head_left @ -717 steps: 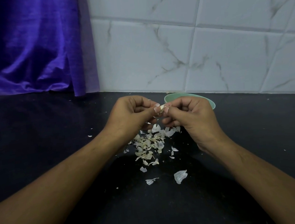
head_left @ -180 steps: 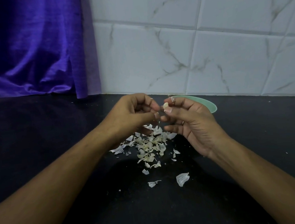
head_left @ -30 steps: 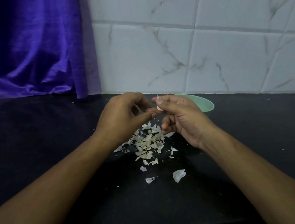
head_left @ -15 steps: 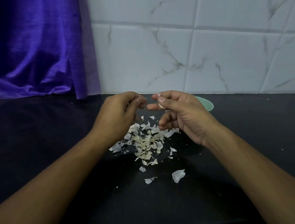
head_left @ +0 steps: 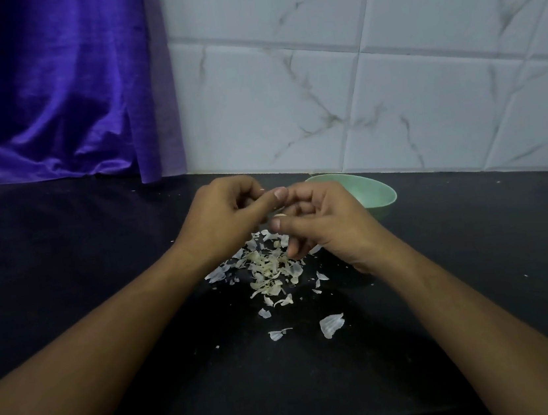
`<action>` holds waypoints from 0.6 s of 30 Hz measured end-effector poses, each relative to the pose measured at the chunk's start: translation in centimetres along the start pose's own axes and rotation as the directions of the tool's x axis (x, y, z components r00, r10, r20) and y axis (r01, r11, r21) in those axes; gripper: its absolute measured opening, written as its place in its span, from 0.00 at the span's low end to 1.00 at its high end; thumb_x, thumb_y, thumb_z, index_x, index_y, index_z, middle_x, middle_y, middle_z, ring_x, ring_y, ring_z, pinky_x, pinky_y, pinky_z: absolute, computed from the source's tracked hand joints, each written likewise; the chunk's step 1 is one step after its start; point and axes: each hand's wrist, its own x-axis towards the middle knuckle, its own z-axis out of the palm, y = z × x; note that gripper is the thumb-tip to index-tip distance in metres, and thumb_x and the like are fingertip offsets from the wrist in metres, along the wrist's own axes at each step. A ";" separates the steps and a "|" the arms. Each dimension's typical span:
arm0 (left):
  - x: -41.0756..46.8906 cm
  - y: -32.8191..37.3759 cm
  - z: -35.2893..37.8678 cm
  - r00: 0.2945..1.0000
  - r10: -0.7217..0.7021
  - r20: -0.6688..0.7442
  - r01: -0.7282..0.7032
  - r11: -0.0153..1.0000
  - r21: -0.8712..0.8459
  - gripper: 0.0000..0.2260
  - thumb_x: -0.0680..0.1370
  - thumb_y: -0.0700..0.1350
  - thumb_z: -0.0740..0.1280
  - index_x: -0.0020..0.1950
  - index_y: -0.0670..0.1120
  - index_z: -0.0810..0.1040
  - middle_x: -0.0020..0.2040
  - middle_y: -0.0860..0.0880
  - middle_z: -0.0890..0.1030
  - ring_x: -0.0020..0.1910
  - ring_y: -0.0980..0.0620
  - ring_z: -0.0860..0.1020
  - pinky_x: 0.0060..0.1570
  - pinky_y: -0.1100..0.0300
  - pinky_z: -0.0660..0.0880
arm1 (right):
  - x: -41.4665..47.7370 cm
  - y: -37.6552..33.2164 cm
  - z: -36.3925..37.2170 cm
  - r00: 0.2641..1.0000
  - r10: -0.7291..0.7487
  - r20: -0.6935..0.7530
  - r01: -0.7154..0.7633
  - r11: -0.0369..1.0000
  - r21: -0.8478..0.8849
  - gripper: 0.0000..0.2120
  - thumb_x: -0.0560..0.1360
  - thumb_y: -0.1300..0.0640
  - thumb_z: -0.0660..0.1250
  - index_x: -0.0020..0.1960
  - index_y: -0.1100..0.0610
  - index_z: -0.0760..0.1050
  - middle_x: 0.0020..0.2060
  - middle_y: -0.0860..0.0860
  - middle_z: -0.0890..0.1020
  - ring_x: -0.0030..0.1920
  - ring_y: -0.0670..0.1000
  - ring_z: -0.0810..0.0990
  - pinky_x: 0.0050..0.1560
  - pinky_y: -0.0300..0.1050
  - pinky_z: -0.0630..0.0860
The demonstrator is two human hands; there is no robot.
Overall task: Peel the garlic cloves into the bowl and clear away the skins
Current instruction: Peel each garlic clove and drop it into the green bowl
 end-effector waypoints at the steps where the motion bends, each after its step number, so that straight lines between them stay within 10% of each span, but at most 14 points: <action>1: 0.2 -0.1 0.0 1.000 -0.023 0.018 0.024 0.997 -0.067 0.13 0.80 0.54 0.73 0.42 0.47 0.83 0.33 0.49 0.84 0.31 0.52 0.81 0.35 0.54 0.79 | 0.0 -0.1 0.0 1.000 0.010 0.004 -0.010 1.000 0.026 0.11 0.78 0.67 0.72 0.60 0.65 0.79 0.38 0.59 0.82 0.29 0.52 0.82 0.31 0.45 0.81; 10: 0.2 0.1 -0.2 0.994 -0.067 0.085 0.090 0.948 -0.306 0.08 0.84 0.43 0.67 0.59 0.46 0.84 0.48 0.47 0.87 0.41 0.49 0.84 0.42 0.52 0.82 | 0.0 -0.7 -0.8 0.991 0.043 -0.123 -0.023 0.987 0.161 0.09 0.78 0.60 0.72 0.55 0.65 0.79 0.40 0.57 0.85 0.29 0.52 0.81 0.31 0.44 0.82; 18: 0.1 0.5 -0.3 0.974 -0.137 0.179 0.199 0.895 -0.400 0.15 0.80 0.47 0.72 0.49 0.34 0.82 0.36 0.45 0.84 0.35 0.52 0.81 0.36 0.59 0.80 | -0.1 -0.7 -0.4 0.999 0.035 0.005 -0.036 0.985 0.171 0.07 0.78 0.63 0.72 0.55 0.59 0.82 0.38 0.55 0.84 0.28 0.50 0.80 0.33 0.48 0.83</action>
